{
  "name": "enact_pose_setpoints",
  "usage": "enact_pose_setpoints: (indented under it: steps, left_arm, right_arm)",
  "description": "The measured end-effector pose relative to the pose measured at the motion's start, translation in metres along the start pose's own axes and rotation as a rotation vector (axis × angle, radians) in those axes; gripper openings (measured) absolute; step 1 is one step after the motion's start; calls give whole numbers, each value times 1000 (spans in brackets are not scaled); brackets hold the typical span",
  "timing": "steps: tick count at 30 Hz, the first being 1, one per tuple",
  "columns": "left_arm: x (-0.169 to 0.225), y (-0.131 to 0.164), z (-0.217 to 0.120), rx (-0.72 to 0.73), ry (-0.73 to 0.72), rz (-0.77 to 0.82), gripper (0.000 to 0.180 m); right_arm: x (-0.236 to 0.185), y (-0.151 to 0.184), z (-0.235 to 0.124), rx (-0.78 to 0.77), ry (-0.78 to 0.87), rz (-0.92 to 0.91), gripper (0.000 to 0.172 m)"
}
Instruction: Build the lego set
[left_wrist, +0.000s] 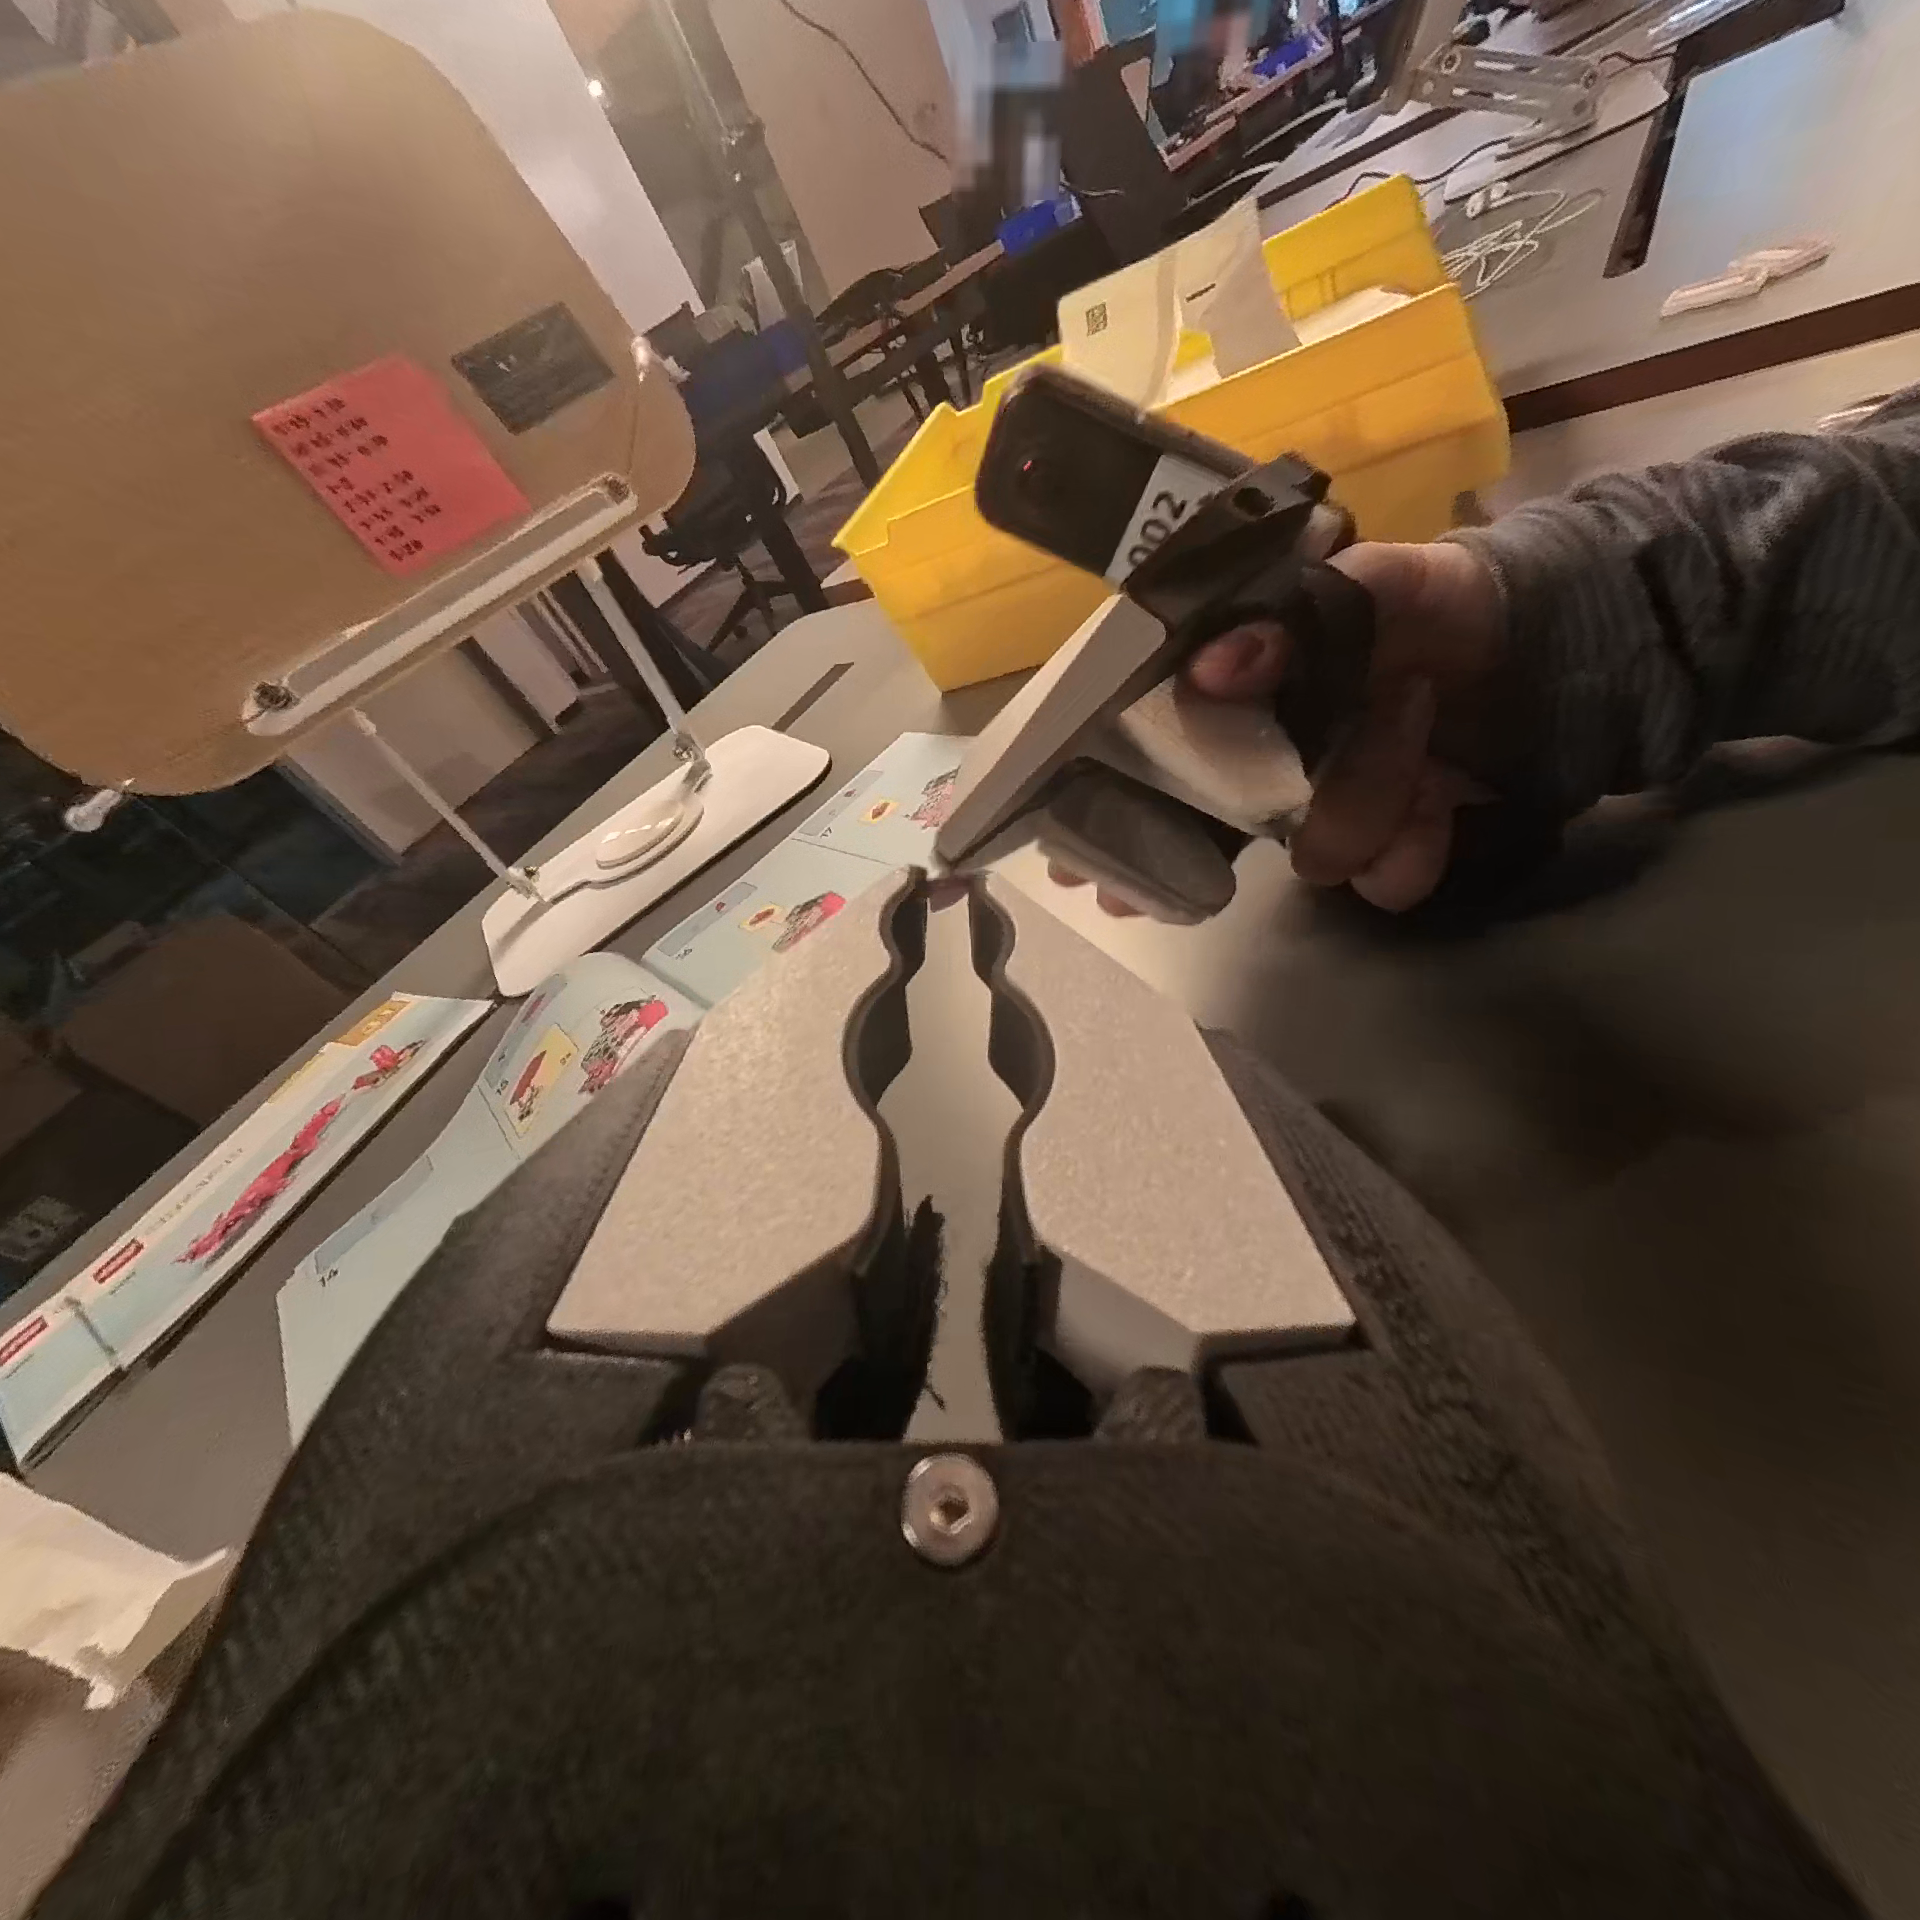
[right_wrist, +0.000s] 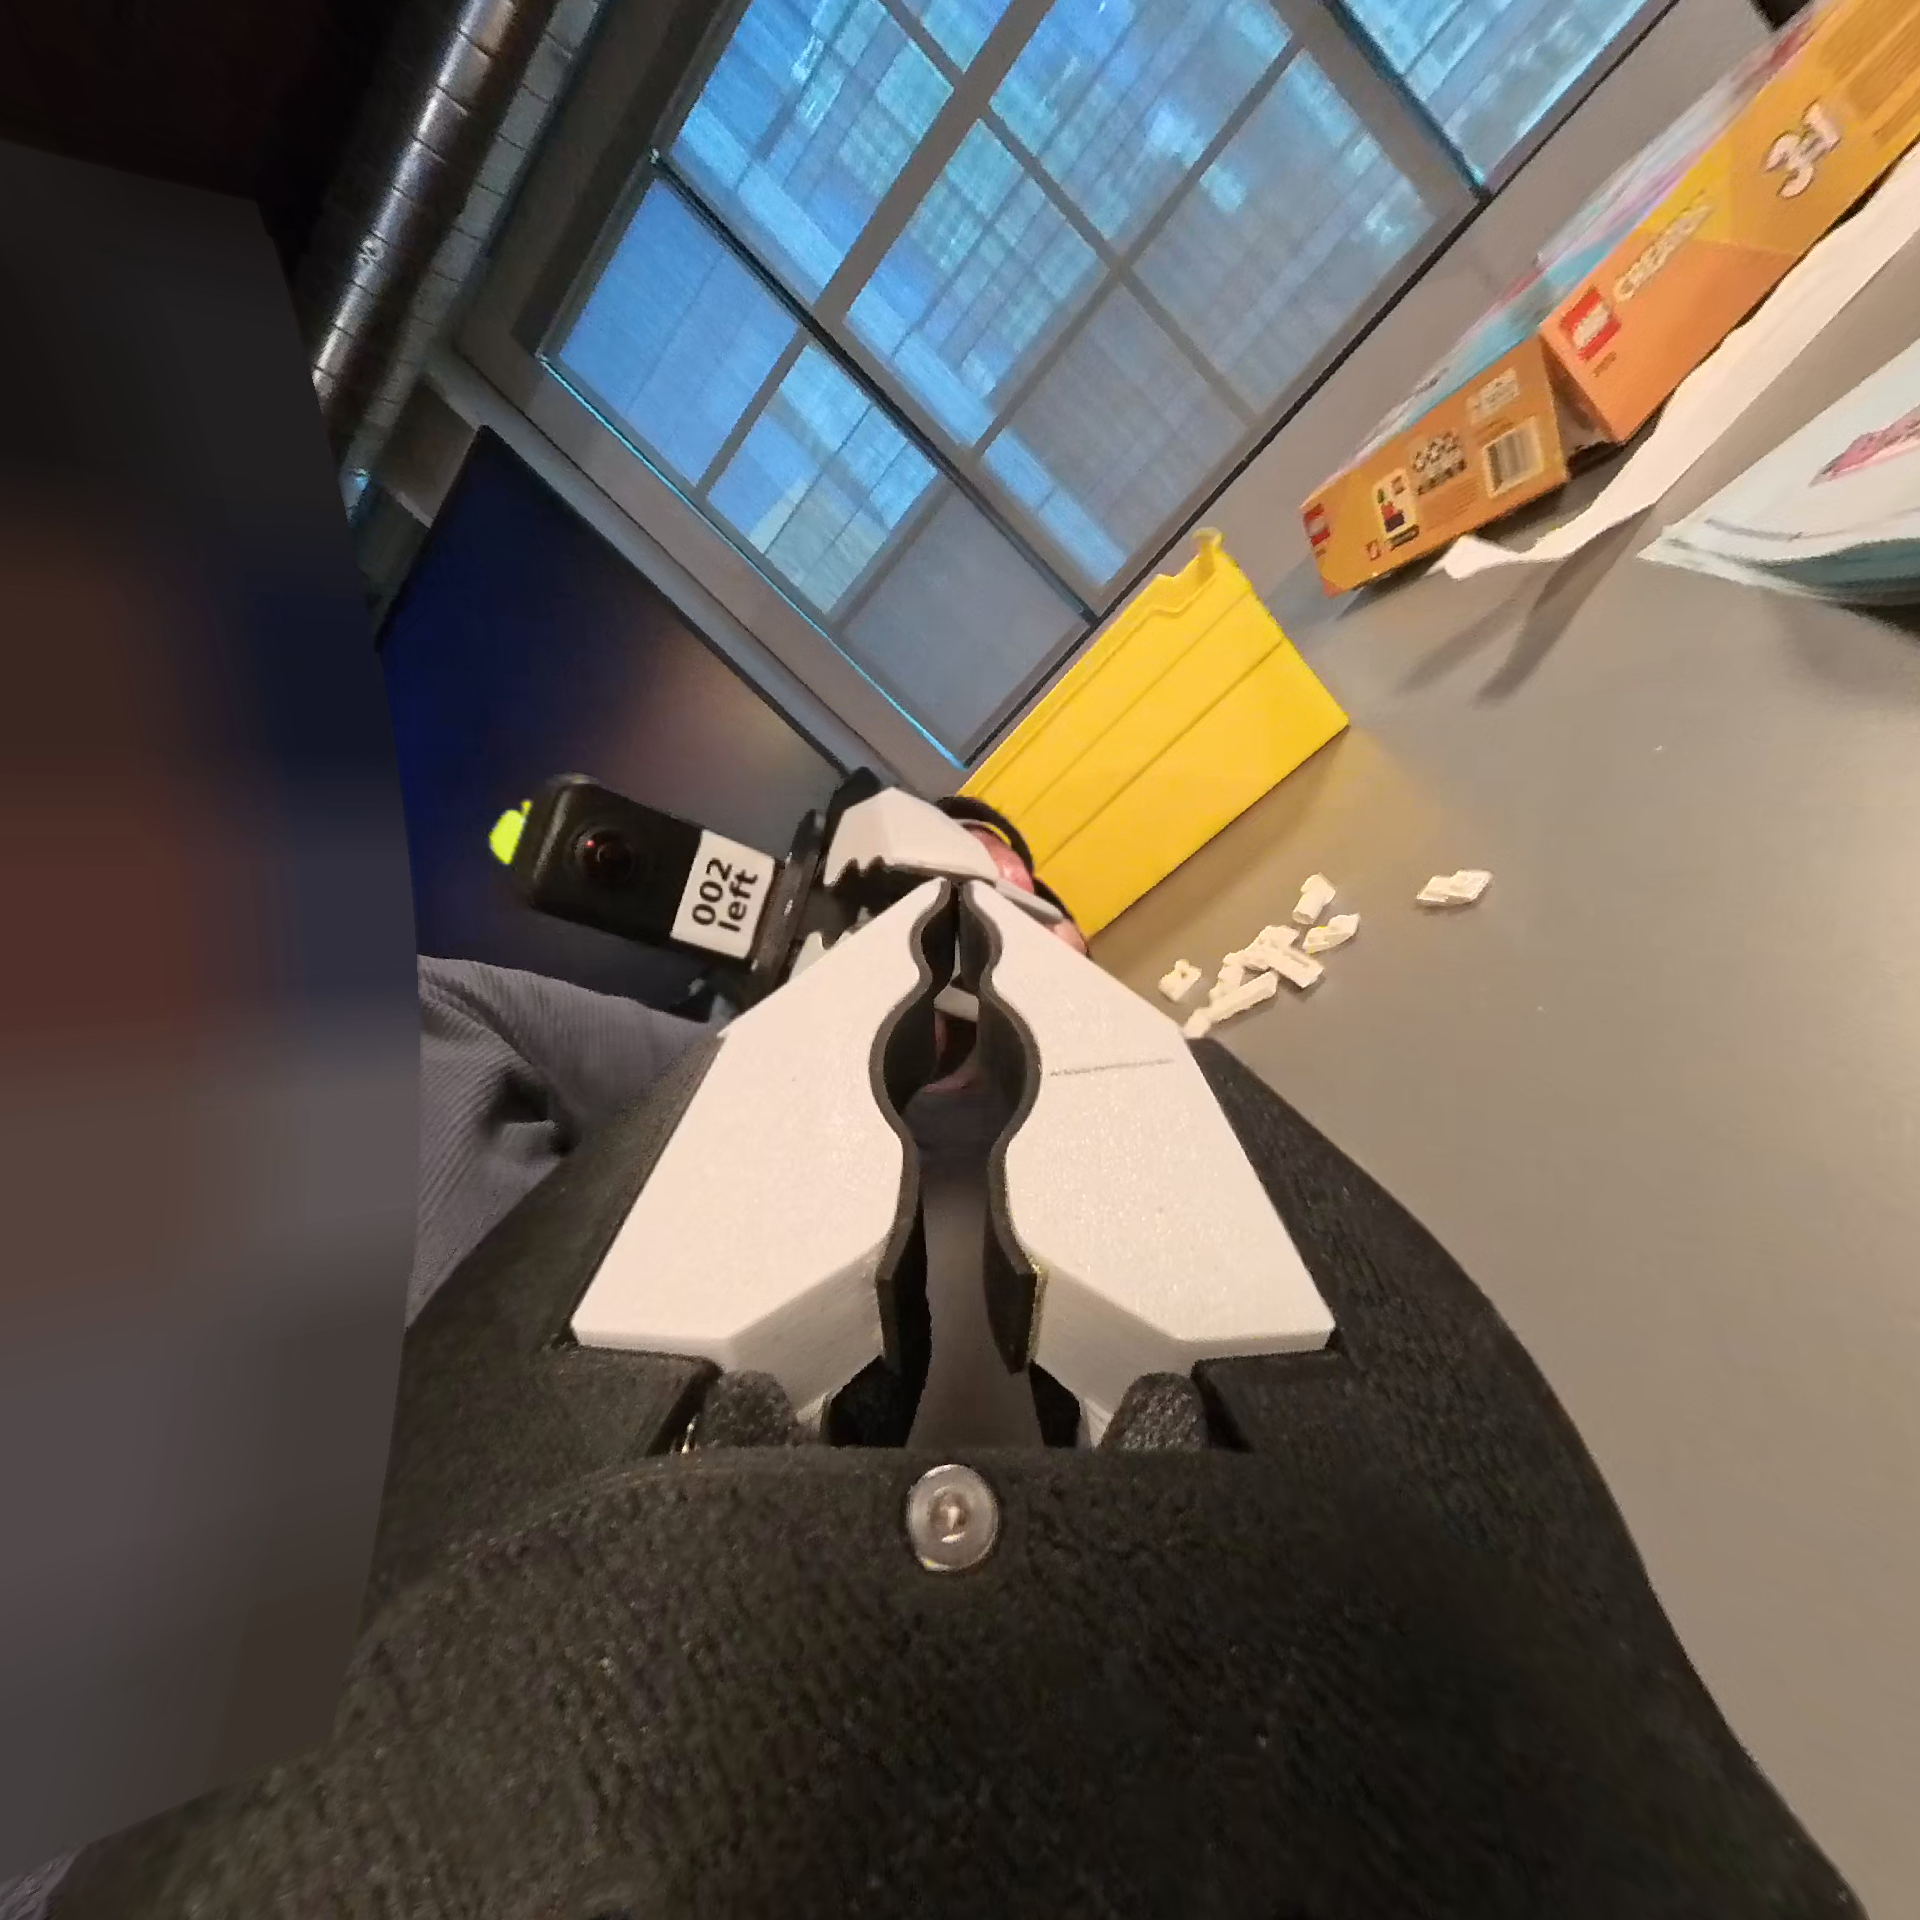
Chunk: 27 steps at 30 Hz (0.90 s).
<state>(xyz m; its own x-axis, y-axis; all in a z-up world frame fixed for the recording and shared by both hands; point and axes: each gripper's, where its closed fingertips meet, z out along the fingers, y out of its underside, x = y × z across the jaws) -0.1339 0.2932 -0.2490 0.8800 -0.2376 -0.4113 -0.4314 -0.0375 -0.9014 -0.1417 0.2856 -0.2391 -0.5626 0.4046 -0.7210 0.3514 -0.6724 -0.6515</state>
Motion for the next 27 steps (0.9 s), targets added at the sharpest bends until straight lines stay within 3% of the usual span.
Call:
enact_pose_setpoints:
  steps: [1, 7, 15, 27]
  left_arm:
    - [-3, 2, 0, -14, -9, 2, 6]
    - [-10, 8, -1, -51, -28, 71, 6]
    - [6, 11, 2, -81, 1, 224, 6]
    - [14, 22, 6, -165, -10, 396, 7]
  right_arm:
    - [0, -2, -1, 14, 11, -26, 0]
    - [12, 6, -2, -83, 140, -138, 12]
    - [13, 9, -2, -91, 141, -93, 13]
    - [21, 23, -8, -305, 347, -408, 4]
